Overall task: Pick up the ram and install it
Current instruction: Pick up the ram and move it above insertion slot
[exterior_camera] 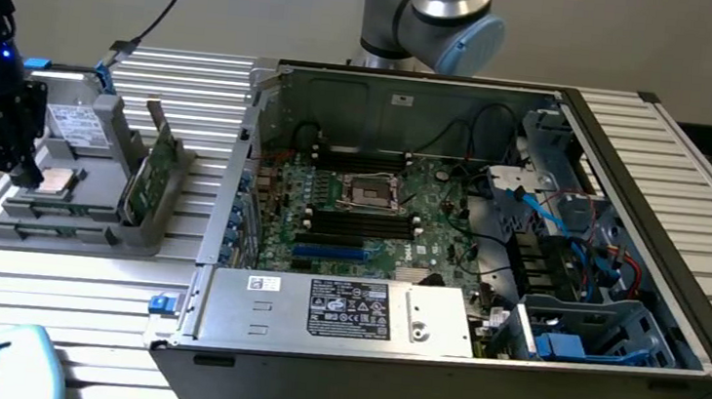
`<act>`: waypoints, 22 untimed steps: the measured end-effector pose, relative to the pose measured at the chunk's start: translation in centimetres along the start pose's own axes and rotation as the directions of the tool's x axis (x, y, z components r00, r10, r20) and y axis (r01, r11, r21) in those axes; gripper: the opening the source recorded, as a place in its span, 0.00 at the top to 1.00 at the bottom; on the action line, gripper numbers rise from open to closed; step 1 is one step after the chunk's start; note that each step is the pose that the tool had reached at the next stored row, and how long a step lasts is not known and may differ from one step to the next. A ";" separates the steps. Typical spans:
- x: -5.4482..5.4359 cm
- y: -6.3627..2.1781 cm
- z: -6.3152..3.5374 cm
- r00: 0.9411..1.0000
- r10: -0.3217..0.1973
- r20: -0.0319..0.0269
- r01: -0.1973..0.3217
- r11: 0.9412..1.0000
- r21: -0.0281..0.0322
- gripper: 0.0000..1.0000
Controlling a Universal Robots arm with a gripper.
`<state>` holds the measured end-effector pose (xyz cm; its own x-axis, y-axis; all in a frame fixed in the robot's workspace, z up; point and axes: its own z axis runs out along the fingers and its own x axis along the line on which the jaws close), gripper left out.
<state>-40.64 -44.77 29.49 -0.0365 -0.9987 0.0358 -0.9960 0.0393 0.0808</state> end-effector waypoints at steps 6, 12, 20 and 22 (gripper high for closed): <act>-0.1 0.02 0.05 1.000 -0.027 0.003 0.027 1.000 0.014 0.89; -0.2 0.03 0.04 1.000 -0.027 0.003 0.027 1.000 0.006 0.89; -0.2 0.03 0.04 1.000 -0.027 0.003 0.027 1.000 0.006 0.75; -0.2 0.03 0.04 1.000 -0.027 0.003 0.027 1.000 0.006 0.69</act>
<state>-40.66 -44.58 29.45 -0.0098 -0.9995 0.0305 -0.9970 0.0121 0.0762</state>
